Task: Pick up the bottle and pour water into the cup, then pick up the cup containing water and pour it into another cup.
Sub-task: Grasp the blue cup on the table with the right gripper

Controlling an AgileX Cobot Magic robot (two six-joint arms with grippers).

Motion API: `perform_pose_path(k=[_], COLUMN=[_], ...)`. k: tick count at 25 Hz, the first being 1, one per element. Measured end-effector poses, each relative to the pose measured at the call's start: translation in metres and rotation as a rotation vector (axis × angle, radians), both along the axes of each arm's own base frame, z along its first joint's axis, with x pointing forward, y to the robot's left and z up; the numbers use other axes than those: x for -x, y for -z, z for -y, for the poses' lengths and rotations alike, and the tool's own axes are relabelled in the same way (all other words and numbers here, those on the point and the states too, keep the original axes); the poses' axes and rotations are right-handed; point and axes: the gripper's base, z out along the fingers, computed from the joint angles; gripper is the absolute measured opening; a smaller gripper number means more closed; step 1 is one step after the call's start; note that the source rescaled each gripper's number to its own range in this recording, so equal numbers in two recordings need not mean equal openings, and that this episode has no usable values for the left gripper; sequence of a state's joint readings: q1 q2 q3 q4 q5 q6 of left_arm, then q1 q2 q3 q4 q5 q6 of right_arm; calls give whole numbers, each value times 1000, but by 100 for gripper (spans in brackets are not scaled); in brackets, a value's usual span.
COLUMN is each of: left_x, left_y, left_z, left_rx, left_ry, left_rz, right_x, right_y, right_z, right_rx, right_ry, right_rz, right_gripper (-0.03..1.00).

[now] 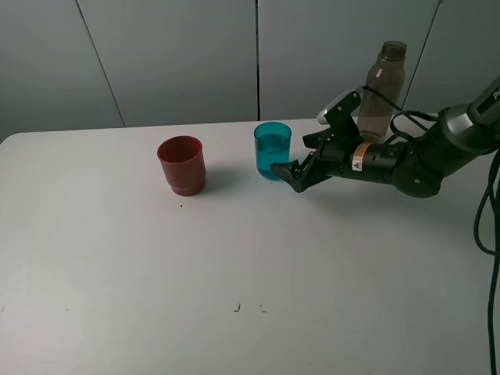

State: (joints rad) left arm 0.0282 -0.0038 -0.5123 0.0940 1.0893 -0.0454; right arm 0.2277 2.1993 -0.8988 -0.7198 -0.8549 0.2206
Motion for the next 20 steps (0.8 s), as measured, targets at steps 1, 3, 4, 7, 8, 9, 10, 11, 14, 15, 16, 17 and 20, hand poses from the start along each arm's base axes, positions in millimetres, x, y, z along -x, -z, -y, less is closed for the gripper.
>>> perform_pose_path(k=[1,3,4,7,8,9,10,11,14,15,16,17,20], left_x=[0,0,0,0,0,0,0,0,0,0,0,0,0], left_y=[0,0,0,0,0,0,0,0,0,0,0,0,0], left_z=[0,0,0,0,0,0,0,0,0,0,0,0,0], left_rx=[0,0,0,0,0,0,0,0,0,0,0,0,0], left_ry=[0,0,0,0,0,0,0,0,0,0,0,0,0], left_rz=[0,0,0,0,0,0,0,0,0,0,0,0,0], right_x=[-1,-3,-5,-10,-11,-11,-11,-11,-10,-11,-12,-13,-14], right_y=[2,6,6,2,2,2,2,2,3,3,5,6,8], right_z=[0,-1,-1,-3,-3,-3,-3,-3,-3,-3,-4,-4,-8], right_rx=[-2,-3,-4,-9,-11,-12,-12,-12,-12,-15,-23,-30,-38], right_ry=[0,-1,0,0,-1,-1,-1,-1,-1,-2,0,1,-4], right_rz=[-4,-6,-5,15,18,19,19,19,17,18,12,12,7], right_gripper=[100,100,100,100,100,100,100,100,100,100,100,100,100])
